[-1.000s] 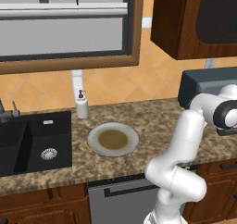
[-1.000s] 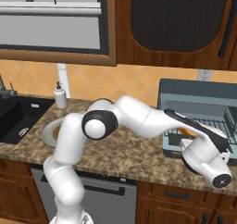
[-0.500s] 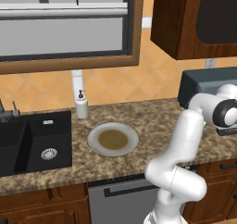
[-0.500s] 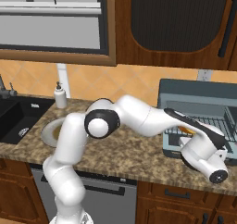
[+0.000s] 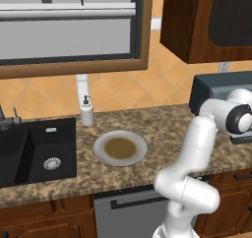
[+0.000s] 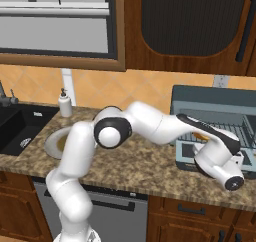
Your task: Pick up the kebab skewer and baguette bread, and place them inside the toaster oven. Close the toaster oven door and start by setting the timer.
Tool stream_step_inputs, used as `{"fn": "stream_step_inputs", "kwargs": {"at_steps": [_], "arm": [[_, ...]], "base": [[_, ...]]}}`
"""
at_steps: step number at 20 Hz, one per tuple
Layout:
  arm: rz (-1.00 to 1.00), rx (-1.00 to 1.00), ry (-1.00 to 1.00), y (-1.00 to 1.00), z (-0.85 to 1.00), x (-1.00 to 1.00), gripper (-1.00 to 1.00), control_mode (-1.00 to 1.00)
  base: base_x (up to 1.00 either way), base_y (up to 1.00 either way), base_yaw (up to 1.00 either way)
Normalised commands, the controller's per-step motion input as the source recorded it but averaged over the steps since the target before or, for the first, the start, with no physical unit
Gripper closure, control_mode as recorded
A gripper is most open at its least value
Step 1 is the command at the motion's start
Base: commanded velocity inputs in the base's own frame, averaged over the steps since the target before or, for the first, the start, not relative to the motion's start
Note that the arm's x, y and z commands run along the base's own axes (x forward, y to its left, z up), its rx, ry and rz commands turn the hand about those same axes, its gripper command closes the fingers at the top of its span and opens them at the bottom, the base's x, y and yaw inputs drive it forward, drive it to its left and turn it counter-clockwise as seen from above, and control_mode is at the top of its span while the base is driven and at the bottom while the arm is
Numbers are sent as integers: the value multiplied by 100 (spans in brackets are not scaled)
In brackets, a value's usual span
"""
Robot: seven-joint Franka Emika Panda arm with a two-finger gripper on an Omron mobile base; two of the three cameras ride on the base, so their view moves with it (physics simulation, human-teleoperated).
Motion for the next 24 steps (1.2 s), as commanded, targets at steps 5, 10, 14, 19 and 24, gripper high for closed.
{"fn": "stream_step_inputs", "kwargs": {"at_steps": [5,10,14,19,24], "arm": [[0,0,0,0,0,31,-100,-100],[0,0,0,0,0,26,-100,-100],[0,0,0,0,0,25,-100,-100],[0,0,0,0,0,24,-100,-100],[0,0,0,0,0,26,-100,-100]], "base": [[0,0,0],[0,0,0],[0,0,0],[0,0,0],[0,0,0]]}}
